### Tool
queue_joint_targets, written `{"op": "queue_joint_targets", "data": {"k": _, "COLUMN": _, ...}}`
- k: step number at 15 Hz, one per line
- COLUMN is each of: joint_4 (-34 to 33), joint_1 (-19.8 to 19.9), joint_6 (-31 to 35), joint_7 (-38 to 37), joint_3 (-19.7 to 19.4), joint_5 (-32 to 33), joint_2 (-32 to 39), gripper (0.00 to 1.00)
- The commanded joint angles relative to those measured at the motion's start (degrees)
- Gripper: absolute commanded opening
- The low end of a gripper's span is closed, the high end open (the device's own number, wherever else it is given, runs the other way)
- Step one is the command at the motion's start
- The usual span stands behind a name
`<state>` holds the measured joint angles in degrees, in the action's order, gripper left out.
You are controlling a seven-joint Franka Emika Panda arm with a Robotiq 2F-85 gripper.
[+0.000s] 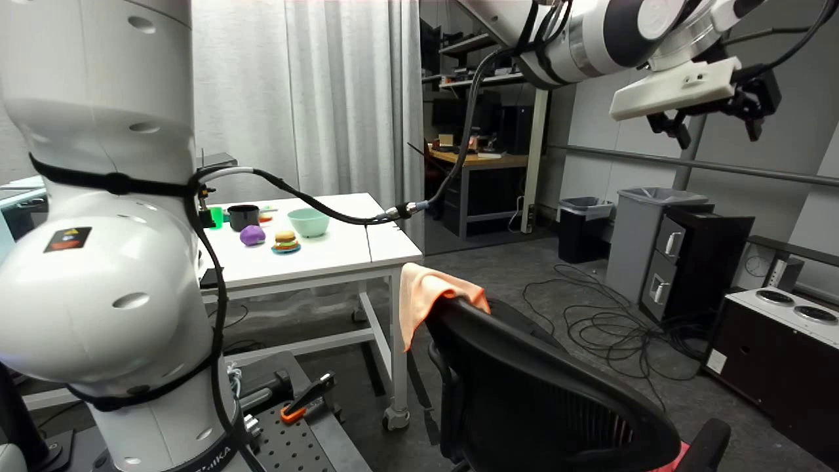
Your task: Pick up the two cloths from the chair back and put them on the sitting base of the chair.
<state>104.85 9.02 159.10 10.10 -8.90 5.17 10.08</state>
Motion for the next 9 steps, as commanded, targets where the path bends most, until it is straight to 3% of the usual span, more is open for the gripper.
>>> {"op": "queue_joint_targets", "data": {"k": 1, "joint_4": 0.30, "joint_1": 1.20, "joint_6": -8.04, "joint_7": 4.30, "joint_3": 1.63, "joint_5": -3.02, "joint_2": -0.66, "gripper": 1.00}}
{"op": "queue_joint_targets", "data": {"k": 4, "joint_4": -0.35, "joint_1": 1.65, "joint_6": -19.41, "joint_7": 9.27, "joint_3": 2.80, "joint_5": -8.31, "joint_2": -1.30, "gripper": 1.00}}
{"op": "queue_joint_targets", "data": {"k": 9, "joint_4": -2.97, "joint_1": 1.28, "joint_6": -34.52, "joint_7": 10.31, "joint_3": 1.94, "joint_5": -8.40, "joint_2": -1.20, "gripper": 1.00}}
